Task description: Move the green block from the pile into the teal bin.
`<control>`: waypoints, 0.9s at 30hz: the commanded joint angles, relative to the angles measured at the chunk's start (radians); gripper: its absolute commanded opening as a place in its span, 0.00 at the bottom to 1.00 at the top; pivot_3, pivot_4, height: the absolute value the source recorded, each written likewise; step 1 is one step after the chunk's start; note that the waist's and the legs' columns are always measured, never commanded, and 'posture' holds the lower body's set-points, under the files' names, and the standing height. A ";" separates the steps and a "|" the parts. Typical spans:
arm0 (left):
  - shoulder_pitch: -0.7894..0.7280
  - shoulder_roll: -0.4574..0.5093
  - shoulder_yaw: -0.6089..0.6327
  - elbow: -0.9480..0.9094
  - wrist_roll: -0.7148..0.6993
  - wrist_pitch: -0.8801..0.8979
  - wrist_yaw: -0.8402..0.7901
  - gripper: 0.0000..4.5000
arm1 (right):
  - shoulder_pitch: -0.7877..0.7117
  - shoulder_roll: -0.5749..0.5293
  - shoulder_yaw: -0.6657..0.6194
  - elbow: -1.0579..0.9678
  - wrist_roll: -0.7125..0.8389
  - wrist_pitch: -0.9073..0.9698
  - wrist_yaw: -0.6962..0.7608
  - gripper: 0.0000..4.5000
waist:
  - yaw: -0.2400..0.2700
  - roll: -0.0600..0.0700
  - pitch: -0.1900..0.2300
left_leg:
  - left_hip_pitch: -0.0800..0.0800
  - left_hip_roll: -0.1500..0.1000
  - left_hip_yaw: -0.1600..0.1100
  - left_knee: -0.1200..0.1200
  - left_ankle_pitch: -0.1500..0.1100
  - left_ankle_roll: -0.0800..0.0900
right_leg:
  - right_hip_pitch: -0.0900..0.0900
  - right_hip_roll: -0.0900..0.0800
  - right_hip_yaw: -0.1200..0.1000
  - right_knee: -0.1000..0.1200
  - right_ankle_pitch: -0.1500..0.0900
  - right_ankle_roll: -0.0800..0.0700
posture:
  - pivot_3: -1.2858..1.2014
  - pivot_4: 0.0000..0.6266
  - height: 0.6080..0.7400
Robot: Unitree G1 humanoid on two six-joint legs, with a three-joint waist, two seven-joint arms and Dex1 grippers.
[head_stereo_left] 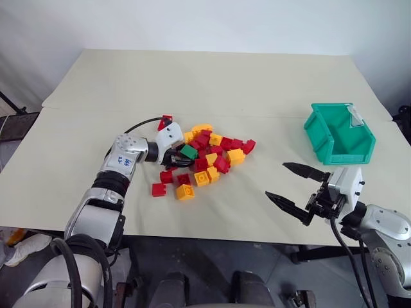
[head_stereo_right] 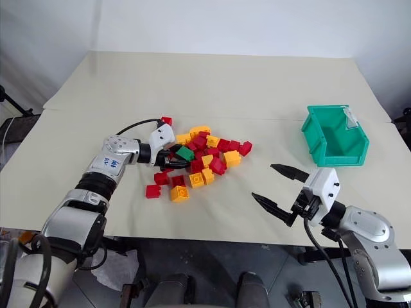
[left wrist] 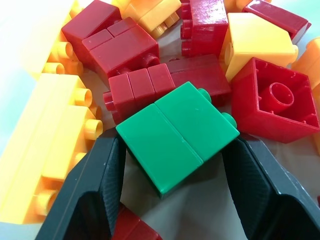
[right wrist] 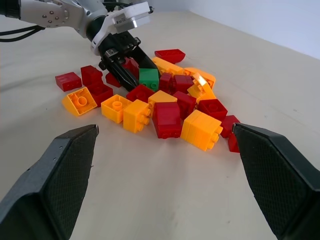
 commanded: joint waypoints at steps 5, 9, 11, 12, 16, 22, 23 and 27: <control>0.023 0.079 0.061 -0.102 -0.098 -0.102 -0.176 0.57 | 0.016 0.000 -0.022 -0.051 0.010 -0.020 0.000 1.00 | -0.001 -0.001 0.001 | 0.000 0.000 0.000 0.000 0.000 0.000 | 0.000 0.000 0.000 0.000 0.000 0.000 | 0.52 0.24 1.00; 0.001 0.109 0.084 -0.133 -0.142 -0.134 -0.242 0.57 | 0.036 -0.005 -0.040 -0.056 0.013 -0.021 0.001 1.00 | 0.000 -0.001 0.001 | 0.000 0.000 0.000 0.000 0.000 0.000 | 0.000 0.000 0.000 0.000 0.000 0.000 | 0.52 0.24 1.00; -0.014 0.088 0.089 -0.175 -0.171 -0.115 -0.264 0.57 | 0.054 -0.009 -0.061 -0.062 0.013 -0.020 -0.006 1.00 | 0.004 -0.001 0.001 | -0.001 0.000 0.000 0.000 0.000 0.000 | 0.000 0.000 0.000 0.000 0.000 0.000 | 0.52 0.24 1.00; -0.018 0.078 0.086 -0.192 -0.177 -0.102 -0.269 0.57 | 0.061 -0.010 -0.070 -0.064 0.012 -0.019 -0.010 1.00 | 0.008 -0.002 0.001 | -0.001 0.000 -0.001 0.001 0.000 0.000 | 0.000 0.000 0.000 0.000 0.000 0.000 | 0.52 0.24 1.00; -0.034 -0.025 0.042 -0.250 -0.185 -0.064 -0.277 0.57 | 0.111 -0.004 -0.112 -0.089 0.014 -0.012 -0.025 1.00 | 0.010 -0.002 0.001 | -0.003 -0.001 -0.001 0.004 -0.001 0.002 | 0.000 -0.001 -0.001 -0.001 0.001 0.001 | 0.52 0.24 1.00; -0.151 -0.258 -0.064 -0.084 -0.075 -0.092 -0.148 0.57 | 0.231 0.019 -0.195 -0.094 0.005 -0.019 -0.062 1.00 | 0.024 -0.003 0.002 | -0.007 -0.001 0.000 0.008 -0.003 0.006 | 0.001 -0.001 -0.002 -0.006 0.002 0.004 | 0.52 0.24 1.00; -0.173 -0.299 -0.082 -0.035 -0.052 -0.115 -0.111 0.57 | 0.254 0.025 -0.209 -0.096 0.002 -0.021 -0.068 1.00 | 0.022 -0.003 0.002 | -0.007 -0.001 0.001 0.009 -0.004 0.006 | 0.000 -0.001 -0.001 -0.006 0.002 0.004 | 0.52 0.24 1.00; -0.233 -0.421 -0.158 0.131 0.056 -0.156 0.011 0.57 | 0.346 0.057 -0.258 -0.115 -0.010 -0.038 -0.086 1.00 | 0.021 -0.003 0.002 | -0.007 -0.001 0.002 0.008 -0.004 0.007 | 0.000 -0.001 0.000 -0.007 0.002 0.004 | 0.52 0.24 1.00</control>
